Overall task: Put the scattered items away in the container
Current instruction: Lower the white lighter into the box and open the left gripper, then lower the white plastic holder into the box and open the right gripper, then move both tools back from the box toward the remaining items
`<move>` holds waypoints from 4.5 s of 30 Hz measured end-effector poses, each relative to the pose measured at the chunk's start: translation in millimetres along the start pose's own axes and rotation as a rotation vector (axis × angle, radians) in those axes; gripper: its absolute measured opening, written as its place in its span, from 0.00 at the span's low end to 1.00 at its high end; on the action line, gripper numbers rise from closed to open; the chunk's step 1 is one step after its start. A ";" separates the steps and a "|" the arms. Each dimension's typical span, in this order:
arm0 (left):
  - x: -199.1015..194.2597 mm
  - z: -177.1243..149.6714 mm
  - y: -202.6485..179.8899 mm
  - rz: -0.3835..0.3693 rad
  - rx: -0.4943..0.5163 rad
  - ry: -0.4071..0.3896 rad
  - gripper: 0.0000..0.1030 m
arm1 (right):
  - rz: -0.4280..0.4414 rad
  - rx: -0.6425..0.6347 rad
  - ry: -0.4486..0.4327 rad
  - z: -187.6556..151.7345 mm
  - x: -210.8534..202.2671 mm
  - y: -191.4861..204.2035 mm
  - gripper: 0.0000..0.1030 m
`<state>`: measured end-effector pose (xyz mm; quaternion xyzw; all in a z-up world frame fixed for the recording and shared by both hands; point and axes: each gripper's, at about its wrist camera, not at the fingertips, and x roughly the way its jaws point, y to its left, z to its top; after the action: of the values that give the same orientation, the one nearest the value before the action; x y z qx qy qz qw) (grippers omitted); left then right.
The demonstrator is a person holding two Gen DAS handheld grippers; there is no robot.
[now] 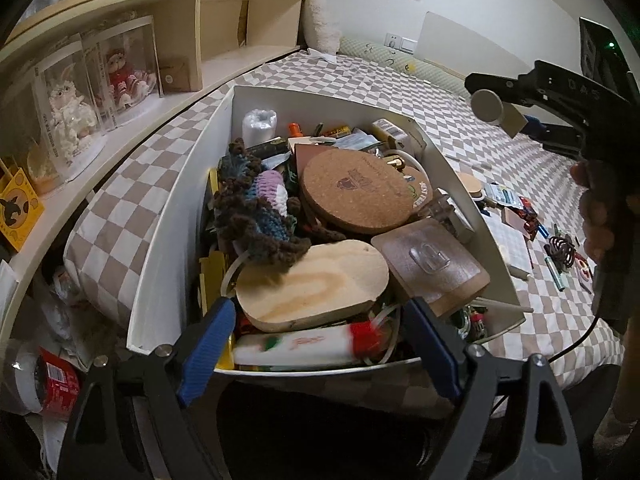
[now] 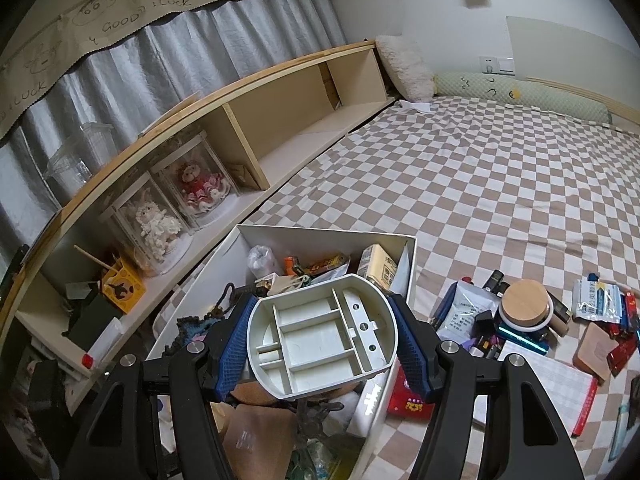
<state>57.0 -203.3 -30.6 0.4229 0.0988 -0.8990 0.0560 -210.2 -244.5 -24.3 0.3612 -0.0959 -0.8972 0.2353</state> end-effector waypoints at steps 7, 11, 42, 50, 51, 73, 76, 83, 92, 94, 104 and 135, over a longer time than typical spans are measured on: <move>-2.8 2.8 4.5 -0.016 -0.030 -0.004 0.87 | 0.010 0.008 0.000 6.4 6.0 0.8 0.64; -6.6 5.9 4.6 -0.021 -0.031 -0.020 0.87 | 0.017 0.002 0.008 12.2 15.3 6.8 0.64; -13.7 13.2 2.8 -0.051 -0.048 -0.058 0.87 | -0.067 -0.492 0.360 2.0 94.3 2.6 0.66; -10.2 15.3 -2.8 -0.052 -0.045 -0.053 0.95 | 0.021 -0.353 0.245 14.4 70.3 -3.7 1.00; -10.3 15.8 -3.7 -0.053 -0.043 -0.054 0.95 | 0.029 -0.338 0.232 17.1 66.7 -4.5 1.00; -25.0 21.5 -15.7 -0.048 -0.032 -0.112 1.00 | 0.067 -0.121 0.050 1.7 3.3 -13.3 1.00; -26.2 22.0 -18.9 -0.055 -0.033 -0.116 1.00 | 0.021 -0.124 0.026 -6.9 -9.2 -13.5 1.00; -31.1 23.0 -33.8 -0.059 -0.004 -0.129 1.00 | -0.022 -0.083 0.025 -29.9 -30.1 -22.9 1.00; -34.8 22.2 -56.4 -0.084 0.017 -0.134 1.00 | -0.110 -0.062 0.010 -61.3 -59.2 -36.0 1.00; -34.5 21.7 -62.0 -0.087 0.027 -0.134 1.00 | -0.123 -0.049 0.001 -67.8 -67.8 -41.7 1.00; -34.6 20.7 -95.0 -0.120 0.063 -0.142 1.00 | -0.190 -0.021 -0.053 -88.0 -111.6 -58.7 1.00; -8.5 22.6 -194.0 -0.244 0.199 -0.112 1.00 | -0.349 0.046 -0.156 -123.3 -194.2 -125.4 1.00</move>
<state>9.7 -19.2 15.3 0.3604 0.0568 -0.9267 -0.0905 -47.0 -40.1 -39.0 0.3072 -0.0703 -0.9472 0.0595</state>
